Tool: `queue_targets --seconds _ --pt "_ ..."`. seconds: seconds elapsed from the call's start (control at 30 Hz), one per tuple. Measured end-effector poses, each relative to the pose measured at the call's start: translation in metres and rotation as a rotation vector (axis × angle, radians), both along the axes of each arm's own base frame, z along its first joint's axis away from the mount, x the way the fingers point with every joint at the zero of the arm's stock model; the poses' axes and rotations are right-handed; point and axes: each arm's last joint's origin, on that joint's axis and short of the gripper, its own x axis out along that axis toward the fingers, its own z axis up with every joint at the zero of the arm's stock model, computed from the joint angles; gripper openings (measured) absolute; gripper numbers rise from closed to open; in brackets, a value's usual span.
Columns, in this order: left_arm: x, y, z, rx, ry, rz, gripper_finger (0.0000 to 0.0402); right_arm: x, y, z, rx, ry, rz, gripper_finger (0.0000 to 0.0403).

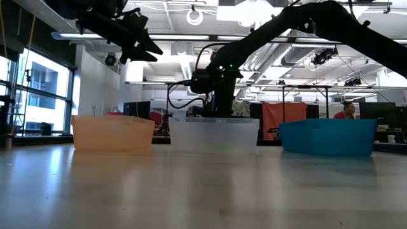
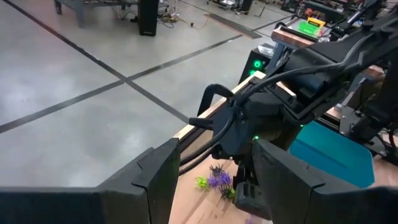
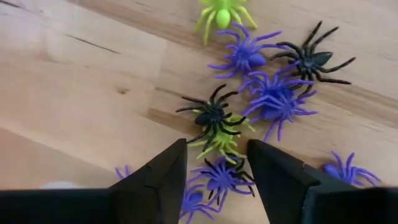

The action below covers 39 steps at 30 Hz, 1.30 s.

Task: Sort Halloween decoration
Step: Put the green spider toy into the transparent bin

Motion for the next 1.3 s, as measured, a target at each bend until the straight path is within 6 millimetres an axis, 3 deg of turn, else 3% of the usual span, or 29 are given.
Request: queue_targets --seconds 0.13,0.37,0.5,0.7,1.0,1.13,1.3 --pt "0.000 0.000 -0.001 0.000 0.010 -0.002 0.0188 -0.002 -0.002 0.000 -0.010 0.011 0.003 0.0127" --pt "0.000 0.000 -0.001 0.019 0.026 -0.010 0.0188 -0.003 -0.003 0.000 -0.023 0.022 0.014 0.0009" --pt "0.000 0.000 -0.001 0.025 0.030 -0.012 0.0188 -0.004 -0.002 0.007 -0.016 0.007 0.048 0.0015" --pt "-0.001 0.000 -0.001 0.047 0.044 -0.019 0.0188 -0.003 -0.002 0.039 -0.065 -0.051 0.180 0.0002" --pt "-0.001 0.001 -0.001 0.055 0.048 -0.018 0.0188 -0.012 0.001 0.073 -0.116 -0.105 0.399 0.0001" --pt "-0.001 0.001 -0.001 0.056 0.047 -0.018 0.0188 -0.019 0.007 0.101 -0.193 -0.145 0.488 0.0001" --pt "0.000 0.001 0.003 0.066 0.006 -0.023 0.0188 -0.041 0.029 0.126 -0.289 -0.154 0.554 0.0000"
